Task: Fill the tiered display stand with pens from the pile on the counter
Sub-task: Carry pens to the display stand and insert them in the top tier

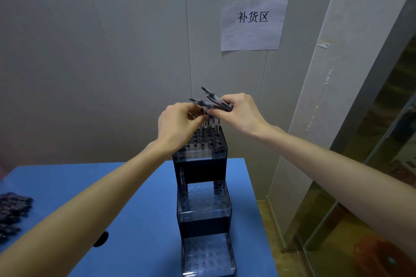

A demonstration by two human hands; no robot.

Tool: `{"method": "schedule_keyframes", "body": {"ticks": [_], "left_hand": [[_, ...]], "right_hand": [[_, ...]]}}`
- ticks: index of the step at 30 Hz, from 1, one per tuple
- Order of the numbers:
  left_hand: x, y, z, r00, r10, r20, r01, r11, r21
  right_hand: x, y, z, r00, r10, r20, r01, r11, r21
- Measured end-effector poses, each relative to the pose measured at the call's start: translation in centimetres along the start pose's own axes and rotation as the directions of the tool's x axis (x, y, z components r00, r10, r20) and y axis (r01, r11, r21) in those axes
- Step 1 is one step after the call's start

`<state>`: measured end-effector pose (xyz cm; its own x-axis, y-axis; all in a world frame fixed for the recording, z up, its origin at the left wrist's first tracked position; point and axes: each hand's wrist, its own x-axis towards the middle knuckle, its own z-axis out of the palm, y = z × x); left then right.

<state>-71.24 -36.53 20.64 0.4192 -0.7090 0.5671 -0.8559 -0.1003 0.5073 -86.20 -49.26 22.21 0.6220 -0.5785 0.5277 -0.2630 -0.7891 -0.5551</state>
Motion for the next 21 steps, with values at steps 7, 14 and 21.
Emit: {"method": "schedule_keyframes", "body": {"ticks": [7, 14, 21], "left_hand": [[0.2, -0.1, -0.2, 0.999, 0.036, 0.029, -0.039, 0.992, 0.118], [0.7, 0.0, -0.9, 0.999, 0.015, 0.029, -0.02, 0.98, 0.198], [2.2, 0.9, -1.4, 0.98, 0.179, -0.086, -0.153, 0.958, 0.242]], "right_hand": [[-0.8, 0.0, -0.2, 0.999, 0.028, 0.022, -0.026, 0.995, -0.101], [-0.8, 0.3, -0.9, 0.989, 0.113, -0.093, -0.105, 0.991, 0.083], [2.6, 0.7, -1.6, 0.952, 0.299, 0.064, -0.304, 0.906, 0.294]]}}
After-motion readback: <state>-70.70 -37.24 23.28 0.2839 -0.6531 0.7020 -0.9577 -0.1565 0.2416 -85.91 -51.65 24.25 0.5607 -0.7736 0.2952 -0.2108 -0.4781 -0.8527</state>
